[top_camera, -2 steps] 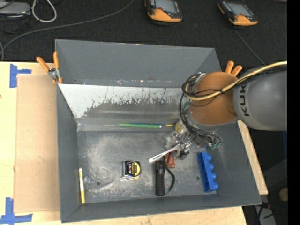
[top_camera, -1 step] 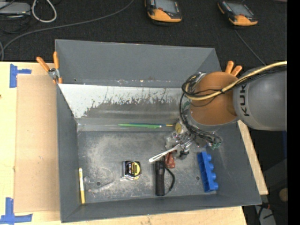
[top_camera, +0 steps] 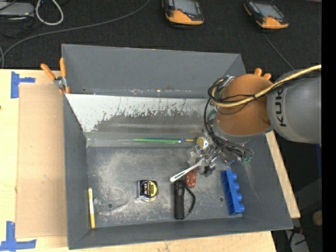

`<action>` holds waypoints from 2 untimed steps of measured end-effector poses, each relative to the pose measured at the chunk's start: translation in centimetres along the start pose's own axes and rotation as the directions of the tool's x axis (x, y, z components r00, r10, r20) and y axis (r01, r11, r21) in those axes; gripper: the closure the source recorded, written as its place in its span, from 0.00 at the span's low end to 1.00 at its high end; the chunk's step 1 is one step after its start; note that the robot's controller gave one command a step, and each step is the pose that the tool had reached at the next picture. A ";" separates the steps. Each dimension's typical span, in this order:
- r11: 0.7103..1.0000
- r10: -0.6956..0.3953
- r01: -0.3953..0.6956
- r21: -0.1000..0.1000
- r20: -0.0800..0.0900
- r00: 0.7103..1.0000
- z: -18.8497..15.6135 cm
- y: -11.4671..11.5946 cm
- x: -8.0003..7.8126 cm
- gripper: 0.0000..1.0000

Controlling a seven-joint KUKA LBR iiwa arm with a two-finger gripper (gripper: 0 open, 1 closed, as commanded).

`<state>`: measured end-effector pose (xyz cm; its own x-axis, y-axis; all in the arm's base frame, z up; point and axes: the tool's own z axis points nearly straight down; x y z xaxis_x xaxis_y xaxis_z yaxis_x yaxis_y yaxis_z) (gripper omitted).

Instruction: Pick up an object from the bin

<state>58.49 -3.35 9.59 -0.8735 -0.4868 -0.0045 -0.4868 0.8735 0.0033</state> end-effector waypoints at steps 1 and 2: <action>1.000 0.001 -0.001 0.002 0.005 1.000 -2.5 0.0 -0.2 1.00; 1.000 0.002 -0.002 0.001 0.005 1.000 -4.3 0.1 -0.2 1.00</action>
Offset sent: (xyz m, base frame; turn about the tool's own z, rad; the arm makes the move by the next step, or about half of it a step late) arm 0.0018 0.0006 0.0507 0.0003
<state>58.64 -3.17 13.94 -0.8744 -0.4851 -0.0097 -0.4851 0.8744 0.0018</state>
